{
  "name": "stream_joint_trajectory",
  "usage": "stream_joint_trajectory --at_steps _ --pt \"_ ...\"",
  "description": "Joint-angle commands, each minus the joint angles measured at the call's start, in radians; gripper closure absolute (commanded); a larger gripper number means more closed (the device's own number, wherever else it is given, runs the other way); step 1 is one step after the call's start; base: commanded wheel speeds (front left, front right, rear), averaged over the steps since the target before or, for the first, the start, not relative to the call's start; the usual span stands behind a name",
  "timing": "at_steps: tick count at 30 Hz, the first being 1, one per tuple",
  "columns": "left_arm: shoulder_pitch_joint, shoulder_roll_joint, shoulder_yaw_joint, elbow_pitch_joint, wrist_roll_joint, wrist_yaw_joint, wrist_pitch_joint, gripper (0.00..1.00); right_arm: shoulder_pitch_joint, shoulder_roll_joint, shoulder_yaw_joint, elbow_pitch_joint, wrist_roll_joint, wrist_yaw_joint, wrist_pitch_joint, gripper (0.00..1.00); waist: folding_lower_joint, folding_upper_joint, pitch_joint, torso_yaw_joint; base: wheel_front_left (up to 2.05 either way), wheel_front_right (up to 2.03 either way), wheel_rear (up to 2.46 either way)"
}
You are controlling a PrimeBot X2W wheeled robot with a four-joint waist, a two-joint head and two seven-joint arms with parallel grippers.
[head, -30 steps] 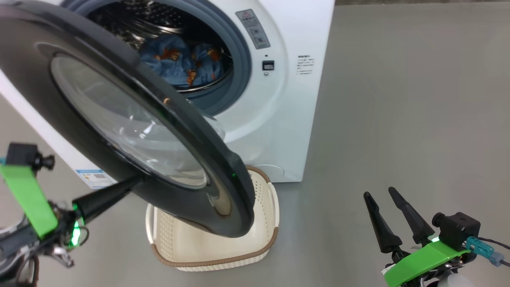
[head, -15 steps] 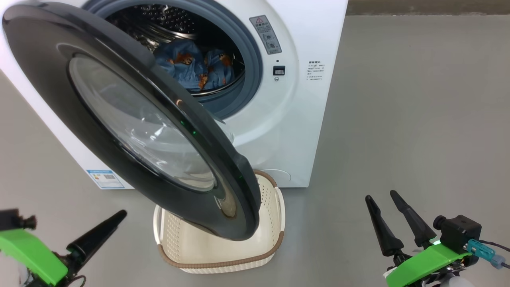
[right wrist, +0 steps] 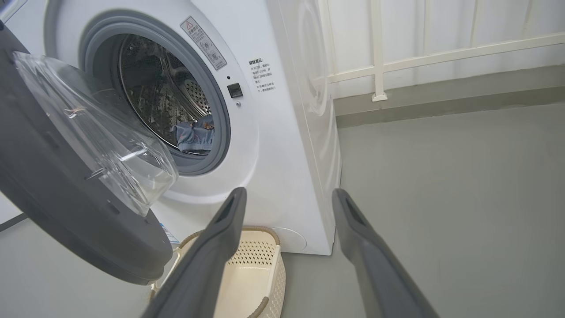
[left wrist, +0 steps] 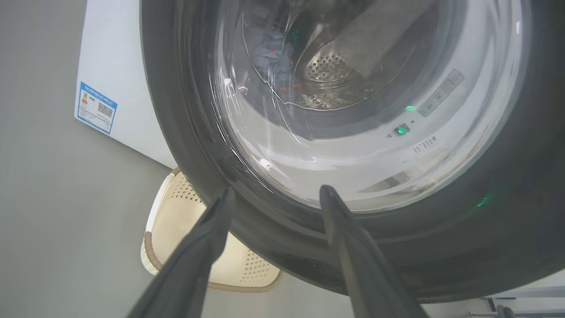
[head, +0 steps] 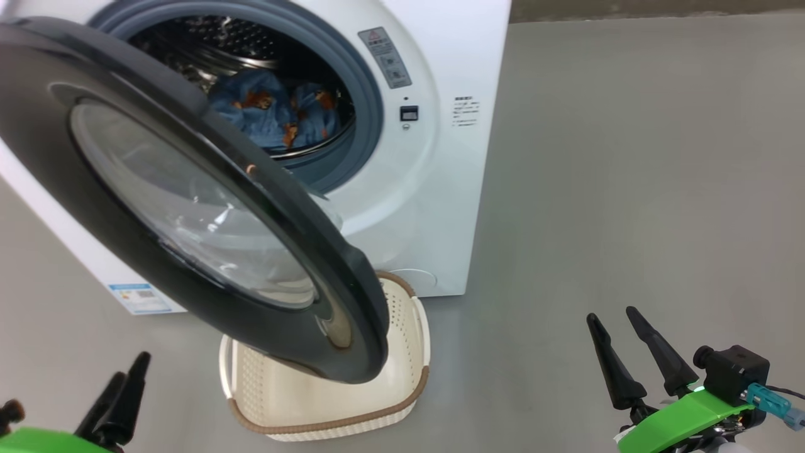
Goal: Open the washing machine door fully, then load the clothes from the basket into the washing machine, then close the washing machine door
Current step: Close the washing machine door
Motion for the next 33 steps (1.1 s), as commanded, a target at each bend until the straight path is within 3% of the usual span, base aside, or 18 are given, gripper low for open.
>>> stream_joint_trajectory --at_steps 1,6,11,19,23,33 --pt "-0.021 0.049 0.013 -0.013 0.011 -0.003 -0.093 0.0 0.002 -0.015 0.017 -0.019 0.006 0.002 -0.012 0.0 0.0 0.0 -0.004 -0.02 0.0 0.0 0.0" --pt "-0.015 0.126 -0.108 0.029 0.08 -0.003 -0.287 0.0 0.009 -0.02 0.01 -0.019 0.008 0.002 -0.012 0.0 0.0 0.0 -0.011 -0.042 0.0 0.0 0.0" --pt "-0.025 0.144 -0.144 0.082 0.168 -0.003 -0.33 0.0 0.016 -0.019 0.004 -0.019 0.008 0.002 -0.012 0.0 0.0 0.0 -0.019 -0.057 0.0 0.0 0.0" --pt "-0.009 0.024 0.061 0.046 0.55 -0.003 -0.332 0.0 0.032 -0.018 -0.012 -0.024 0.008 0.002 -0.012 0.0 0.0 0.0 -0.025 -0.071 0.0 0.0 0.0" --pt "0.012 -0.038 0.134 0.014 0.691 -0.003 -0.332 0.0 0.035 -0.017 -0.016 -0.024 0.006 0.002 -0.012 0.0 0.0 0.0 -0.026 -0.076 0.0 0.0 0.0" --pt "0.053 -0.119 0.178 0.034 0.804 -0.003 -0.333 0.0 0.033 -0.009 -0.018 -0.024 0.003 0.002 -0.012 0.0 0.0 0.0 -0.02 -0.073 0.0 0.0 0.0"
